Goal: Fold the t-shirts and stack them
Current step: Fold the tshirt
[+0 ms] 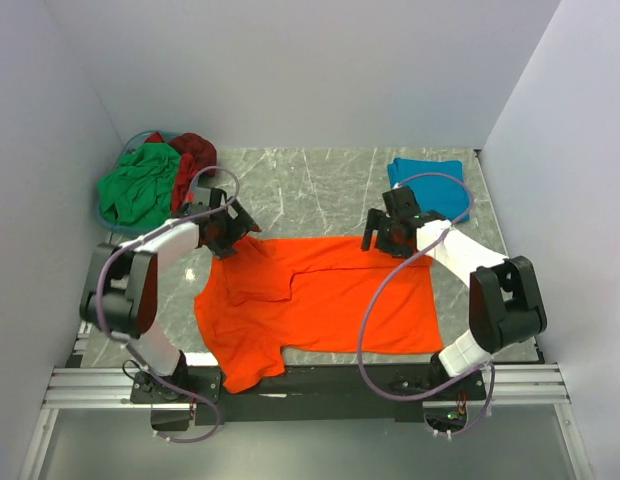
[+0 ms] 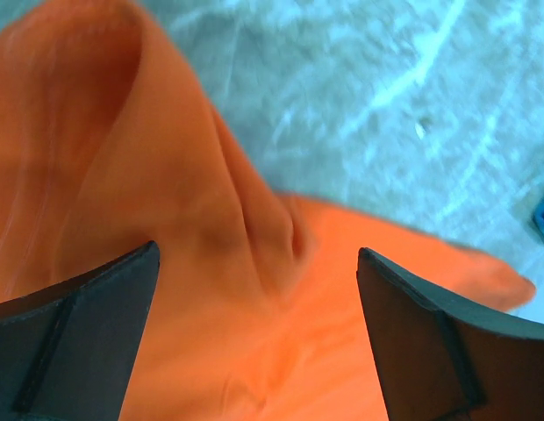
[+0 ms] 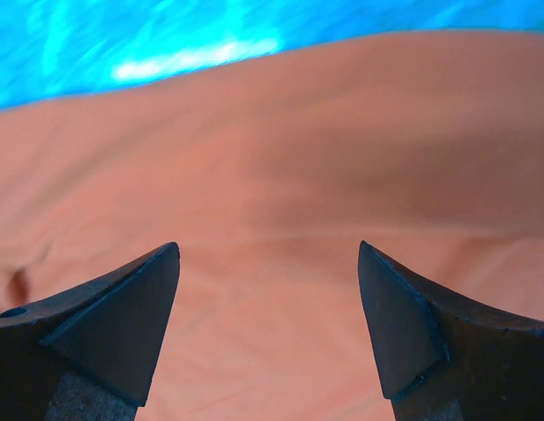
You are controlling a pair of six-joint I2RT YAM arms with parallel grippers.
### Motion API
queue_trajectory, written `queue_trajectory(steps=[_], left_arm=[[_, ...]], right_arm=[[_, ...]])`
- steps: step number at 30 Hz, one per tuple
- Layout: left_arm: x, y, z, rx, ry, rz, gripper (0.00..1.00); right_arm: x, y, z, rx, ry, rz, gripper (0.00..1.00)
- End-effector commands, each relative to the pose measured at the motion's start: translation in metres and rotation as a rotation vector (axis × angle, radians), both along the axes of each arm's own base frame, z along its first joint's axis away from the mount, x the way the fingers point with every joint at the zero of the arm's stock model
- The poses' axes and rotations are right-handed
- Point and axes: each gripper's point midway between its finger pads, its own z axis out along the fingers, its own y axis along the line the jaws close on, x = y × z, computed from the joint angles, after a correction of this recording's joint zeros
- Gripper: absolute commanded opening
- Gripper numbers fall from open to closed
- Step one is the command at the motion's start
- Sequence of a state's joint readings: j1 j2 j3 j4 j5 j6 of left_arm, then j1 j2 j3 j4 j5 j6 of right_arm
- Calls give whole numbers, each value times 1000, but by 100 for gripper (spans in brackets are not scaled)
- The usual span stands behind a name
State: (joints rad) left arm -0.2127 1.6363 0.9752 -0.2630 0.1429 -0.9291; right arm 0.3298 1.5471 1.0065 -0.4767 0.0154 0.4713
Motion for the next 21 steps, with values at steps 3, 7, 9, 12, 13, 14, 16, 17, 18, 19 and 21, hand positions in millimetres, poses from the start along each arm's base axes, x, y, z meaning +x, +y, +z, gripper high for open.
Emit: queue_trajectory(steps=[3,7,9,12,13,14,16,17,18,19,21], left_arm=[[44,-2,-4,4,-66,7,100],[50,12,-25,29,-24,44,99],[53,22,-30,39,-18,71,99],[65,34,-33,53,-19,104,99],[67,35,-37,53,-7,104,100],[70,36,-39,54,-5,105,100],[81,36,-38,53,-12,108,99],[83,37,-39,59,-11,112,99],[92,37,-33,55,-29,116,99],[94,38,-38,58,-21,116,99],[106,40,-35,63,-36,129,99]], right_arm=[[25,-29,-19,-3,21,-47,87],[31,-48,-34,-48,58,-92,87],[33,-51,-41,-46,77,-104,87],[38,-55,-47,-36,91,-121,87],[40,-57,-48,-35,93,-130,87],[41,-61,-52,-37,103,-142,87],[47,-65,-52,-35,104,-155,87],[49,-66,-53,-35,104,-159,87],[53,-64,-53,-18,104,-154,87],[55,-65,-54,-14,105,-155,87],[63,-64,-53,0,101,-150,87]])
